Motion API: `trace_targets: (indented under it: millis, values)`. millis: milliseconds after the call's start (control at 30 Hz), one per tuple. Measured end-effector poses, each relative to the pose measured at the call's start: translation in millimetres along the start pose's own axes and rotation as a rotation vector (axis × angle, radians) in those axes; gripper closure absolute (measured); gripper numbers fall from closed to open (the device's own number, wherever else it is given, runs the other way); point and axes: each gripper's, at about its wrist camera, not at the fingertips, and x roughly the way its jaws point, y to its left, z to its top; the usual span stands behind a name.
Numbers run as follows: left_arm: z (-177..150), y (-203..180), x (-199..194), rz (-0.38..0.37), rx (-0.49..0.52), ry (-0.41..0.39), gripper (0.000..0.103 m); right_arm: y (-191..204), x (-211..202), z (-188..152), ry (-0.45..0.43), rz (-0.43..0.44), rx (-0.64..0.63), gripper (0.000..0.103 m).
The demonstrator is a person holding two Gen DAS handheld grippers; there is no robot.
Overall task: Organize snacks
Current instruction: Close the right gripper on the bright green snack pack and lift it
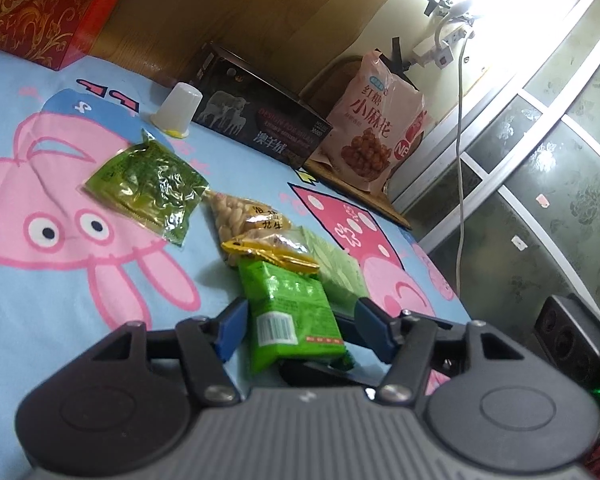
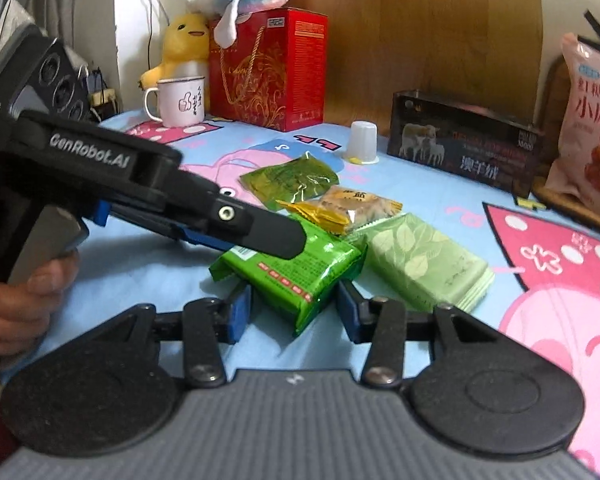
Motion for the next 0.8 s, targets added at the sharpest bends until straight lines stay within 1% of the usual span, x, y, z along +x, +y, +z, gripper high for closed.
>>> trace_targets:
  millis: [33, 67, 133, 200, 267, 333, 433, 533, 800]
  values:
    - [0.1, 0.9, 0.0, -0.005, -0.005, 0.0, 0.04, 0.8, 0.2, 0.0, 0.002, 0.004, -0.002, 0.049]
    - [-0.2, 1.9, -0.5, -0.014, -0.013, -0.001, 0.039, 1.9, 0.3, 0.0, 0.005, 0.015, -0.008, 0.04]
    - [0.0, 3.0, -1.5, -0.021, -0.018, -0.003, 0.037, 5.2, 0.7, -0.3, 0.009, 0.012, -0.024, 0.039]
    - [-0.2, 2.9, -1.7, -0.019, -0.014, -0.004, 0.039, 6.0, 0.8, -0.4, 0.008, 0.011, -0.027, 0.038]
    - [-0.4, 2.1, -1.5, -0.014, -0.008, -0.006, 0.041, 5.5, 0.2, -0.6, 0.006, 0.009, -0.026, 0.039]
    - [-0.5, 2.6, -1.1, -0.008, -0.011, -0.004, 0.049, 7.1, 0.1, -0.9, 0.004, -0.002, -0.032, 0.04]
    - [0.1, 5.3, -1.8, -0.006, -0.027, -0.01, 0.053, 9.4, -0.6, -1.0, -0.004, -0.027, -0.042, 0.046]
    - [0.2, 5.5, -1.5, -0.008, -0.033, -0.011, 0.053, 6.6, -1.5, -1.4, -0.009, -0.038, -0.027, 0.054]
    - [-1.0, 3.2, -5.2, -0.011, -0.019, -0.027, 0.053, 10.4, -3.0, -2.6, -0.018, -0.052, -0.043, 0.056]
